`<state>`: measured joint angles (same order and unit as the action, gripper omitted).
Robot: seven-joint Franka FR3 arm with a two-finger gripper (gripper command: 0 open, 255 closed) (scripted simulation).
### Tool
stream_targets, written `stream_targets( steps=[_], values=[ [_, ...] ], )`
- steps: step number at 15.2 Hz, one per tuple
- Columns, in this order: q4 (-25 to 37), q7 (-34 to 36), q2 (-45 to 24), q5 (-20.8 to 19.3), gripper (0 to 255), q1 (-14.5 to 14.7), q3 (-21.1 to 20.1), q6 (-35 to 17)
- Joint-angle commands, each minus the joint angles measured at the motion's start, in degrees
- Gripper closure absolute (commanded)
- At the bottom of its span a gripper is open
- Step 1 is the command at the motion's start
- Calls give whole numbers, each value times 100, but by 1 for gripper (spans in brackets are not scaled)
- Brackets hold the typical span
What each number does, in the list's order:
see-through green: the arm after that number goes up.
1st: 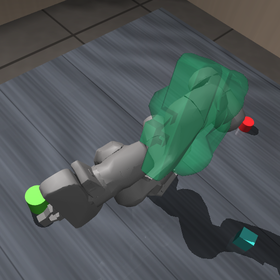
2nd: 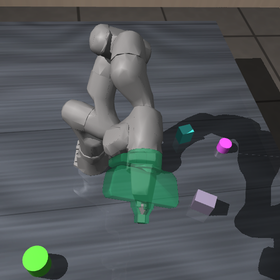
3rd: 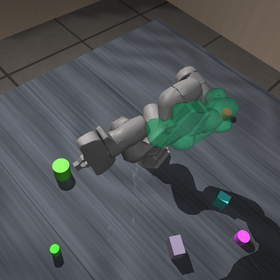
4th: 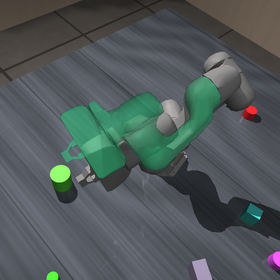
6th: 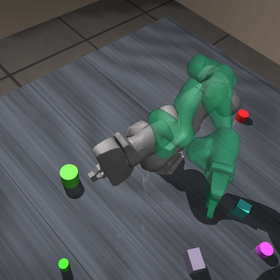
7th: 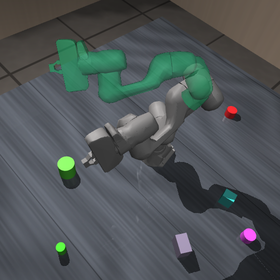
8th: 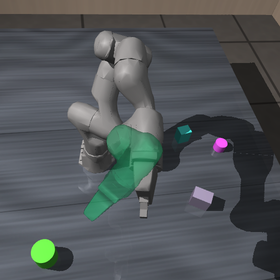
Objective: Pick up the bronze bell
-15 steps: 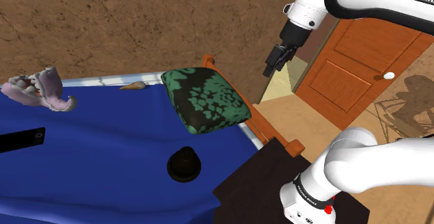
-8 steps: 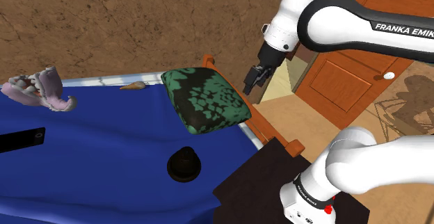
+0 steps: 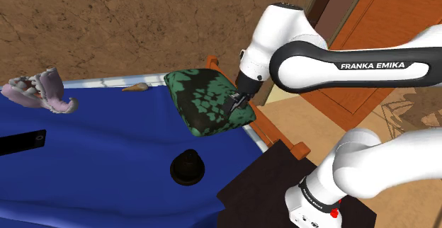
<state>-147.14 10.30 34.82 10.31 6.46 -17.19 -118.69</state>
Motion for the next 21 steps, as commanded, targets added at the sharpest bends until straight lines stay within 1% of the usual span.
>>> stream_targets(
  steps=[1,5,8,11,14,21],
  values=[
    [-85,187,-235,56,0,57,-225,-359],
    [-97,609,-915,39,0,87,-706,-1096],
    [-20,1000,-1511,-116,0,38,-1088,-1636],
    [127,1509,-2181,-474,0,-74,-1478,-2143],
    [351,2206,-2932,-1131,0,-221,-1835,-2582],
    [291,2764,-3528,-1837,0,-292,-1874,-3107]
  ],
)
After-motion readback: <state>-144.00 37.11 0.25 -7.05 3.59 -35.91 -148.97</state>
